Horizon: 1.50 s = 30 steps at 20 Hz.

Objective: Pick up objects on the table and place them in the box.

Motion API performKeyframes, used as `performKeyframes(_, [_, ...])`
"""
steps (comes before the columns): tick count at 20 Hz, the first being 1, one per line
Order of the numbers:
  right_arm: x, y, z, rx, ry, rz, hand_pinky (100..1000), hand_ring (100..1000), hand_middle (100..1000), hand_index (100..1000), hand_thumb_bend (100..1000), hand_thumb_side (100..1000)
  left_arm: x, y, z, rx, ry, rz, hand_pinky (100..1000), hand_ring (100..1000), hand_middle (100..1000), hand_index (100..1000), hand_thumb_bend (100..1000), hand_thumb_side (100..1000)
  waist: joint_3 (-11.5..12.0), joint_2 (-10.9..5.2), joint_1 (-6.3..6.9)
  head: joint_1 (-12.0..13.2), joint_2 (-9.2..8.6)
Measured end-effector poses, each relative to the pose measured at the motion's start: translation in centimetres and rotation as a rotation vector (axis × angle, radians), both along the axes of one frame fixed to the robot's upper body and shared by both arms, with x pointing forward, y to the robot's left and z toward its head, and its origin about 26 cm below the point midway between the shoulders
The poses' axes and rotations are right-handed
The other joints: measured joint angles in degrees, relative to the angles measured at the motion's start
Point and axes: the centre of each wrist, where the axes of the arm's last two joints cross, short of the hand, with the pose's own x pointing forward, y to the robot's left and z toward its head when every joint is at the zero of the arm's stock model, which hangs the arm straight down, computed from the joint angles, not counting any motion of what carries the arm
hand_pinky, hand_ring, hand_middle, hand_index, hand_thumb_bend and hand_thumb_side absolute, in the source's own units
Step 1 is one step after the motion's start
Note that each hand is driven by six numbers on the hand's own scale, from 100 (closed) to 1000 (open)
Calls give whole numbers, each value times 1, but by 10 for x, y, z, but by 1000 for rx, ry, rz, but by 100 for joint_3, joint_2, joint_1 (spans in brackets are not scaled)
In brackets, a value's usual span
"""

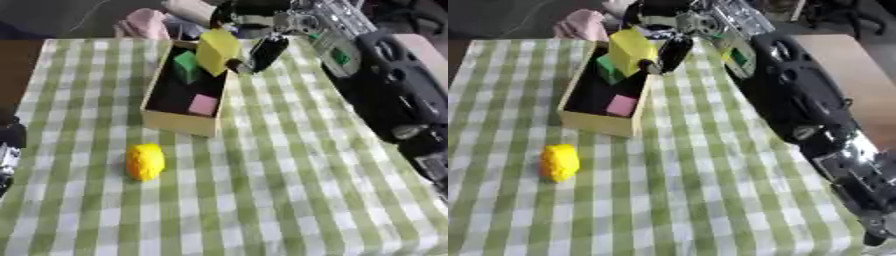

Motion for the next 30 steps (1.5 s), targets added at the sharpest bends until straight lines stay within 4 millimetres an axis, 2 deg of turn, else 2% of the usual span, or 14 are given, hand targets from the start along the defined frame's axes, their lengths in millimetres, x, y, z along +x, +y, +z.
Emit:
performKeyframes(5, [21, 7, -20, 21, 49, -115, 933, 937, 914, 912, 180, 332, 0, -2, 0, 2, 3, -15, 794, 739, 731, 848, 322, 647, 87, 0, 1, -99, -6])
performKeyframes(9, [35, 14, -46, -21, 97, -159, 948, 954, 932, 927, 250, 369, 0, -3, 0, 2, 4, -21, 794, 739, 731, 848, 323, 647, 128, 1, 2, -152, -6])
performKeyframes(12, [43, 14, -65, -67, 120, -175, 966, 975, 954, 947, 335, 405, 0, -4, 0, 1, 5, -25, 794, 739, 731, 848, 324, 647, 148, 1, 2, -174, -5])
performKeyframes(13, [45, 14, -68, -83, 121, -174, 973, 982, 960, 961, 420, 481, 0, -4, 0, -1, 6, -25, 794, 739, 731, 848, 324, 647, 148, 1, 2, -175, -5])
performKeyframes(14, [46, 15, -71, -106, 120, -171, 978, 987, 969, 976, 398, 517, 0, -5, 0, -3, 6, -25, 794, 739, 731, 848, 324, 647, 148, 1, 2, -175, -5])
performKeyframes(16, [47, 18, -76, -180, 94, -164, 986, 994, 980, 1000, 449, 585, 0, -5, 0, -5, 6, -26, 794, 739, 731, 848, 325, 647, 145, 1, 2, -175, -5])
performKeyframes(17, [48, 19, -78, -220, 76, -160, 987, 995, 981, 1000, 452, 586, 0, -5, 0, -5, 6, -26, 794, 739, 731, 848, 325, 647, 143, 1, 2, -175, -5])
performKeyframes(19, [49, 19, -79, -275, 45, -152, 991, 999, 987, 1000, 457, 585, 0, -5, 0, -5, 6, -26, 794, 739, 731, 848, 325, 647, 140, 1, 2, -174, -5])
performKeyframes(24, [48, 19, -71, -313, -14, -121, 995, 1000, 989, 1000, 448, 505, 0, -5, 0, -5, 6, -25, 794, 739, 730, 848, 325, 647, 86, 1, 1, -156, -4])
performKeyframes(30, [38, 19, -33, -294, -109, -73, 999, 1000, 989, 1000, 447, 415, 0, -5, -1, -5, 7, -24, 794, 739, 730, 848, 325, 646, 13, -4, 0, -111, -1])
